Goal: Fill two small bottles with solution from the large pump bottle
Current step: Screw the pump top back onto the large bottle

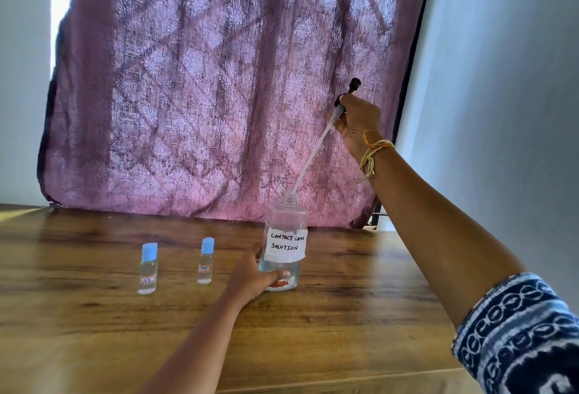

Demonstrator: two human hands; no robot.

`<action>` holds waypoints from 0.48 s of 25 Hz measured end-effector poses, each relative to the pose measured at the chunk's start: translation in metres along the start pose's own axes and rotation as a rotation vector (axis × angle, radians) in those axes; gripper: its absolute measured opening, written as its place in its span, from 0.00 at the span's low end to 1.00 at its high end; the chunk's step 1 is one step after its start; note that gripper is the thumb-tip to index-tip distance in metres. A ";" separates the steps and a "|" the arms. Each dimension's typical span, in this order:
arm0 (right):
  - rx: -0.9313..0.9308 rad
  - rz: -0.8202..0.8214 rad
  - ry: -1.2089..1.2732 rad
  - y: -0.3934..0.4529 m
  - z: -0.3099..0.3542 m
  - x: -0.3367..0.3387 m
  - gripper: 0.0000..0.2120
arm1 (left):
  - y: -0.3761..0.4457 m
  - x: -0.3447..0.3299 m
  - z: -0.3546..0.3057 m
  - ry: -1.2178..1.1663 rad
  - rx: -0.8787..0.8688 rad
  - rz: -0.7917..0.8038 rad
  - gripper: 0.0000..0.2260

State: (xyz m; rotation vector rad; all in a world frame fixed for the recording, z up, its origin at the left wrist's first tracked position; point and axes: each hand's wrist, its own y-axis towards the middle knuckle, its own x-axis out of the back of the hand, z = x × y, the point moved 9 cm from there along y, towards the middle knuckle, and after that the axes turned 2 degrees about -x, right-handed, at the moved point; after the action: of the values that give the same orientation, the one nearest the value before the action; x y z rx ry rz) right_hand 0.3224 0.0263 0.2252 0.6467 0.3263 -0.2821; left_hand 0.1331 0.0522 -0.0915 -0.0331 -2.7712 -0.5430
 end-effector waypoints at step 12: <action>0.139 -0.009 -0.090 0.005 0.007 -0.016 0.03 | -0.003 -0.001 -0.005 -0.018 0.004 0.005 0.32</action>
State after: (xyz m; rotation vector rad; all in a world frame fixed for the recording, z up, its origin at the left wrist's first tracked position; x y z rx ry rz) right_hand 0.3116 0.0283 0.2395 0.7669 0.2250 -0.3434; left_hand 0.1355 0.0473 -0.0883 -0.0441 -2.7888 -0.5389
